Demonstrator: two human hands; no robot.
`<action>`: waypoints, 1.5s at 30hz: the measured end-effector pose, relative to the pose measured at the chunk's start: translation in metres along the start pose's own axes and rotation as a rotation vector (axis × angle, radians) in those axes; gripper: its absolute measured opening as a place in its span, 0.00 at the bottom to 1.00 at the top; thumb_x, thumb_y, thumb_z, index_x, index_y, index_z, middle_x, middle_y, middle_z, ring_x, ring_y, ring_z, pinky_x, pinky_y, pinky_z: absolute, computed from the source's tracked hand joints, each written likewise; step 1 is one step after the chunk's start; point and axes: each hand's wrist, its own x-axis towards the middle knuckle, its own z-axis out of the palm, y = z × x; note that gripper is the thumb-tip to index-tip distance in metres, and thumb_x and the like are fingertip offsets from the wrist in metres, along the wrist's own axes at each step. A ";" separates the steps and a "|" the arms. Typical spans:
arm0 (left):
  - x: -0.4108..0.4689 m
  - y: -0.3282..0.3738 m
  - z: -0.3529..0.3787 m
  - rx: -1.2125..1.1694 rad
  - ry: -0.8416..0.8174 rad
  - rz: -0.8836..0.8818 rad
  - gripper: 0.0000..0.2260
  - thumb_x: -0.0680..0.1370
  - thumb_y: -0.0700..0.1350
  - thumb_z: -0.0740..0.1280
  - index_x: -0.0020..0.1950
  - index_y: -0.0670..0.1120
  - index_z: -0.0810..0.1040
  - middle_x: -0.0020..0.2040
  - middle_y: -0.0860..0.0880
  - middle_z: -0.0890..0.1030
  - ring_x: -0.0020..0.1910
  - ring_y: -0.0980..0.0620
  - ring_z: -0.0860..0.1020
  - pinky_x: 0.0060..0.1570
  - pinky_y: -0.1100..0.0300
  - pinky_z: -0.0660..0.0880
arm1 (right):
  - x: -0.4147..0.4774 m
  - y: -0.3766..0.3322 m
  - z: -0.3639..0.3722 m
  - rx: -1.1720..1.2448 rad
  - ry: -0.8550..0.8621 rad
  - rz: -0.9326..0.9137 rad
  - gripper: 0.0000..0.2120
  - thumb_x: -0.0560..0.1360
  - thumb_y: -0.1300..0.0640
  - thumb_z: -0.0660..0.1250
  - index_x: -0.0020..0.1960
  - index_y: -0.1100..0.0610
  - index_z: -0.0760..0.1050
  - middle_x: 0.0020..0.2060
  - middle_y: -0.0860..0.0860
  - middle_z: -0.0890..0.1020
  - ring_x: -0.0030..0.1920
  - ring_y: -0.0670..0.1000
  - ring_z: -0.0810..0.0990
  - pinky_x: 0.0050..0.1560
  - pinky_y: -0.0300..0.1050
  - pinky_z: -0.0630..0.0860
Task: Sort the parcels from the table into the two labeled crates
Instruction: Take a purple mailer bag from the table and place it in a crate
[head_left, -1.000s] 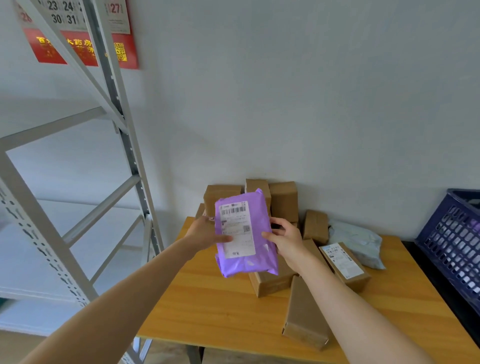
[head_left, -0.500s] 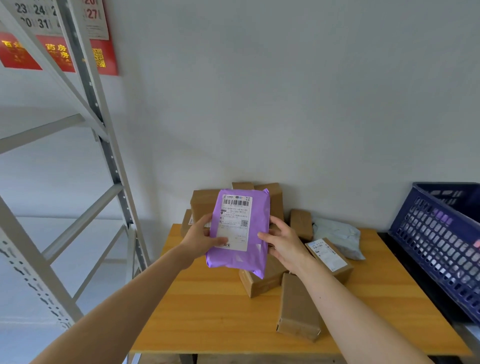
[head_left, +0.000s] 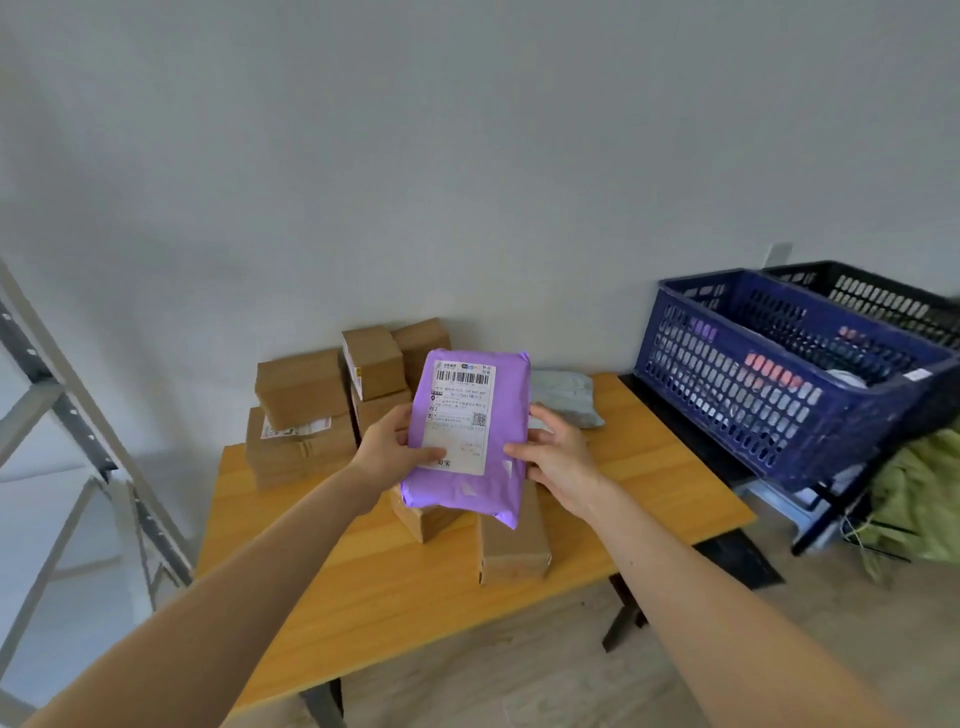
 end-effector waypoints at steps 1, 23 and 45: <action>0.001 0.002 0.011 0.012 -0.027 -0.005 0.24 0.70 0.34 0.75 0.60 0.51 0.72 0.54 0.49 0.81 0.53 0.48 0.80 0.53 0.50 0.79 | -0.006 0.000 -0.011 -0.001 0.028 0.004 0.26 0.71 0.72 0.70 0.61 0.48 0.73 0.51 0.54 0.84 0.51 0.53 0.84 0.50 0.54 0.82; 0.046 0.114 0.362 0.074 -0.317 0.043 0.24 0.68 0.35 0.77 0.60 0.48 0.72 0.55 0.45 0.81 0.53 0.45 0.81 0.54 0.47 0.79 | -0.078 -0.048 -0.354 -0.034 0.400 -0.010 0.13 0.73 0.72 0.68 0.56 0.62 0.78 0.53 0.56 0.84 0.55 0.57 0.82 0.57 0.57 0.79; 0.086 0.196 0.687 0.093 -0.458 0.113 0.21 0.70 0.32 0.75 0.58 0.45 0.72 0.56 0.45 0.79 0.50 0.48 0.78 0.39 0.63 0.75 | -0.124 -0.065 -0.646 0.058 0.498 0.005 0.28 0.73 0.74 0.67 0.69 0.56 0.67 0.54 0.58 0.82 0.48 0.55 0.84 0.43 0.52 0.82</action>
